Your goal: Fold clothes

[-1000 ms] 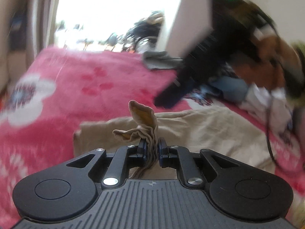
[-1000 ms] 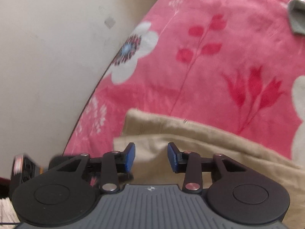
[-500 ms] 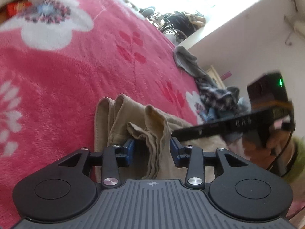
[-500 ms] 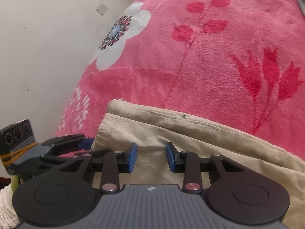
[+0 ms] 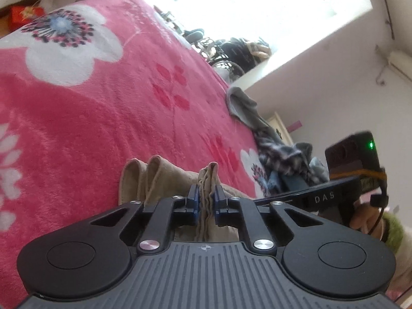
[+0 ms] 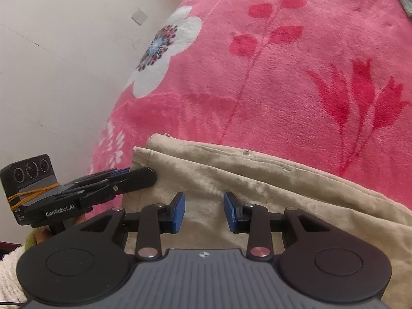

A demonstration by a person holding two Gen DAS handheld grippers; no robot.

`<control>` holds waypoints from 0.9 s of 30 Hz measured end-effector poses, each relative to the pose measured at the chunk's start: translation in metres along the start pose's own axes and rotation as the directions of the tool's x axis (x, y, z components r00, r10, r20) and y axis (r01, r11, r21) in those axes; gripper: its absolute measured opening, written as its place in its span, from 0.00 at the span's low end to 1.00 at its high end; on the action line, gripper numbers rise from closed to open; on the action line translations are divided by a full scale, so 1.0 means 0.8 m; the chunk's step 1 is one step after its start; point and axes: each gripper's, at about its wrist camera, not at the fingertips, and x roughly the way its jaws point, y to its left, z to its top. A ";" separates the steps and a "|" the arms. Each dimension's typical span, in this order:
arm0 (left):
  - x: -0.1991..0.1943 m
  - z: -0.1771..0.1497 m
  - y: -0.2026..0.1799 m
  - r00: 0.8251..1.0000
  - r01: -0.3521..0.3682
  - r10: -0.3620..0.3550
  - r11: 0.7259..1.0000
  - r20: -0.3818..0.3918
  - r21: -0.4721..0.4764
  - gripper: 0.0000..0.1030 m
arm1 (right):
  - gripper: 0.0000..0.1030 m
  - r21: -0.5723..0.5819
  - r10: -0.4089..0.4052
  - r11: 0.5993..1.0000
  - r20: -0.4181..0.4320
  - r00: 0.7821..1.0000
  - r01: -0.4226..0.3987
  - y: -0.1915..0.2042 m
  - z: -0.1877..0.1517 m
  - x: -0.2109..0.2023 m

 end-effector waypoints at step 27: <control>-0.072 -0.005 -0.006 0.984 -0.057 0.066 0.997 -0.163 0.059 0.46 | 0.36 -0.125 0.011 0.992 0.151 0.988 0.008 0.015 -0.009 -0.022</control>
